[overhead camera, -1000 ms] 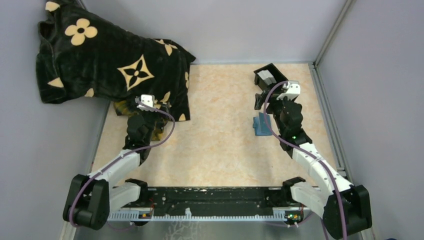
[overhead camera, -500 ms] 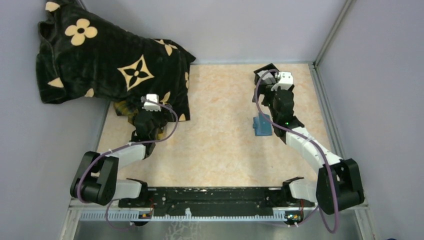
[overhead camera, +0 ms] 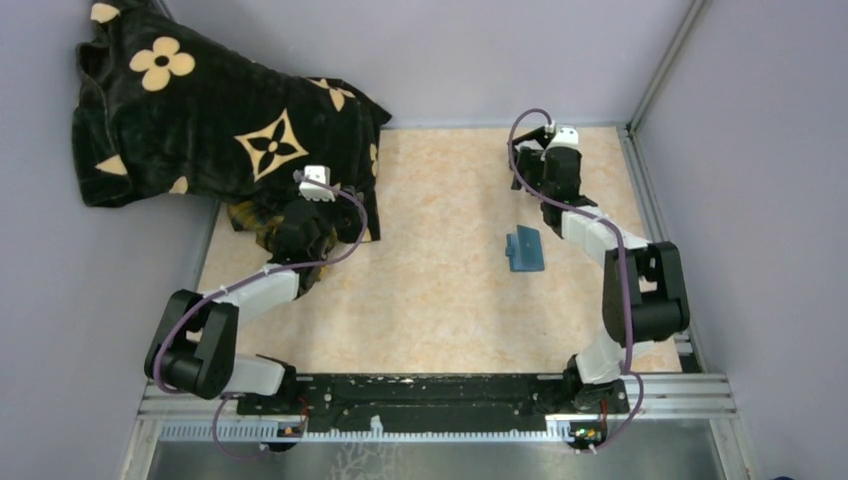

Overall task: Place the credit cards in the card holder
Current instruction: Move the storage box to the center of the board.

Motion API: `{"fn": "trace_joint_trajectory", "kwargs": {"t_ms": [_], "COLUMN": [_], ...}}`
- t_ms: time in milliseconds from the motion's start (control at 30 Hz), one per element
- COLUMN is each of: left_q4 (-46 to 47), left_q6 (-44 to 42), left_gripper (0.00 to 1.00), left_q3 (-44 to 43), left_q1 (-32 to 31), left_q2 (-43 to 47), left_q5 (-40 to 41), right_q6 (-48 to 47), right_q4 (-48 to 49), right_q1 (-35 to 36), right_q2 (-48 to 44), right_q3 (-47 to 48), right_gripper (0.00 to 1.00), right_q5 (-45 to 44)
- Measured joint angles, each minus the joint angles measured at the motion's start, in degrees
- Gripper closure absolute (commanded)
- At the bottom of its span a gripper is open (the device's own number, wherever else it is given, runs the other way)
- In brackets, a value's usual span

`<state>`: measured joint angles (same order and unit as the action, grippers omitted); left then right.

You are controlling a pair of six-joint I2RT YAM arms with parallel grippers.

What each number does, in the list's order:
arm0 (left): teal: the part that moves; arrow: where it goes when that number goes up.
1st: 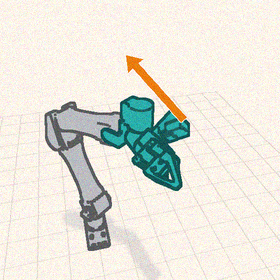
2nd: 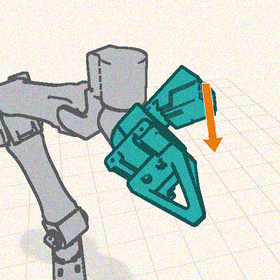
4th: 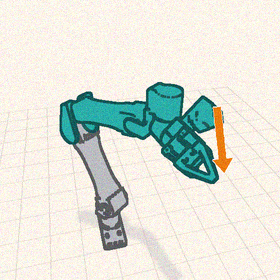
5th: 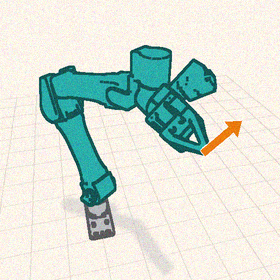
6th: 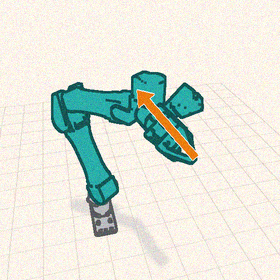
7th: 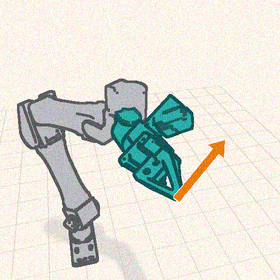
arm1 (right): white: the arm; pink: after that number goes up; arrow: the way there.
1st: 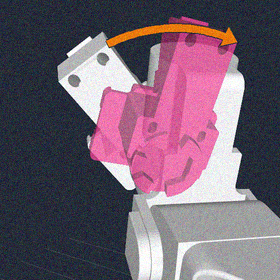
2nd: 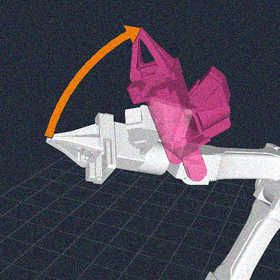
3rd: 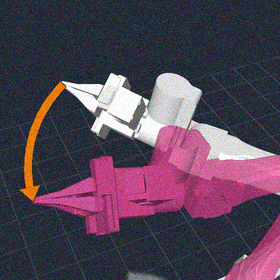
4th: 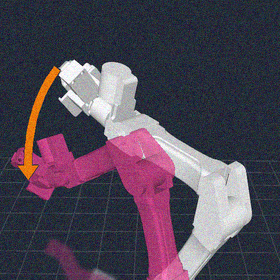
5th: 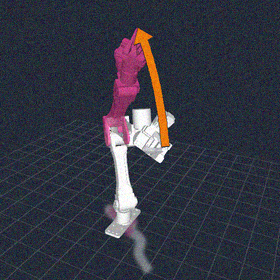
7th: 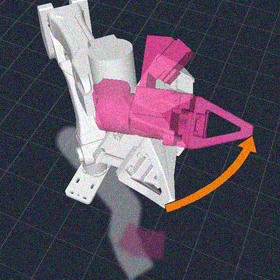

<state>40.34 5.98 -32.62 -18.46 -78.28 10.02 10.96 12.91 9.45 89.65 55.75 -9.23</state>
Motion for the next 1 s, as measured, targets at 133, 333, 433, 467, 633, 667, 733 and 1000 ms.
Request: {"fn": "trace_joint_trajectory", "kwargs": {"t_ms": [133, 333, 433, 467, 633, 667, 733, 1000], "left_q4": [-0.39, -0.50, -0.46, -0.48, -0.37, -0.31, -0.24, 0.81], "left_q6": [0.26, 0.68, 1.09, 1.29, 2.38, 2.47, 2.67, 3.61], "left_gripper": [0.00, 0.00, 0.00, 0.00, 0.00, 0.00, 0.00, 0.01], "left_q3": [-0.85, -1.16, -1.22, -1.22, -1.53, -1.75, -2.38, -3.15], "left_q1": [-1.97, -4.46, -5.31, -5.51, -6.80, -7.06, -7.69, -9.01], "left_q2": [-0.94, -1.92, -2.36, -2.45, -3.26, -3.54, -4.20, -6.01], "left_q5": [1.05, 2.51, 3.04, 3.21, 4.42, 4.66, 5.11, 6.25], "right_q6": [-1.09, -2.27, -2.49, -2.56, -3.04, -3.10, -3.39, -3.93], "right_q4": [-1.84, -2.36, -2.99, -3.13, -3.67, -3.91, -4.20, -6.97], "right_q1": [-0.07, -1.22, -2.38, -2.75, -4.50, -4.68, -4.85, -4.85], "right_q2": [5.73, 10.78, 12.52, 13.05, 17.11, 18.05, 19.91, 25.24], "right_q3": [3.72, 7.76, 9.44, 10.08, 14.27, 15.30, 17.09, 20.76], "right_gripper": [0.15, 0.16, 0.18, 0.18, 0.23, 0.24, 0.27, 0.49], "right_q5": [1.01, 2.12, 2.95, 3.21, 5.84, 6.40, 7.39, 10.84]}}
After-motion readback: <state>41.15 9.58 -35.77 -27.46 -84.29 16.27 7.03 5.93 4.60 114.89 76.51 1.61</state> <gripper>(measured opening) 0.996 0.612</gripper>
